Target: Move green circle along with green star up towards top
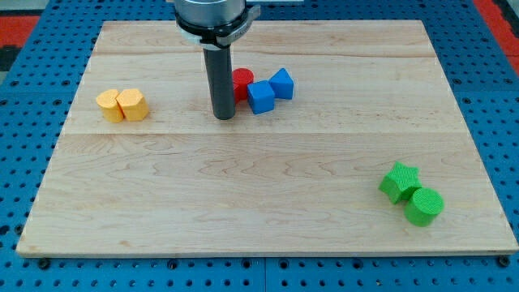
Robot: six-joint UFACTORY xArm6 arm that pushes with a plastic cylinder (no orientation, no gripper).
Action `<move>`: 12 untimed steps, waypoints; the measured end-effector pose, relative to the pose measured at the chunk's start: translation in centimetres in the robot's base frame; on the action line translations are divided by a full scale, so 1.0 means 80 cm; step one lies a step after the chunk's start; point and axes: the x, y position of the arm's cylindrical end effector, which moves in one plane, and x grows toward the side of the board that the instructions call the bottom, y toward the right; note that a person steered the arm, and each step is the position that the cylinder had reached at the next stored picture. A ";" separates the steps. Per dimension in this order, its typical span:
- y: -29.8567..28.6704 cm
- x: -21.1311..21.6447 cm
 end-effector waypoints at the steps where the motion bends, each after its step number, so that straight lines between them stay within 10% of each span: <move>1: -0.016 0.033; 4: 0.156 0.262; 9: 0.341 0.261; 12: 0.262 0.138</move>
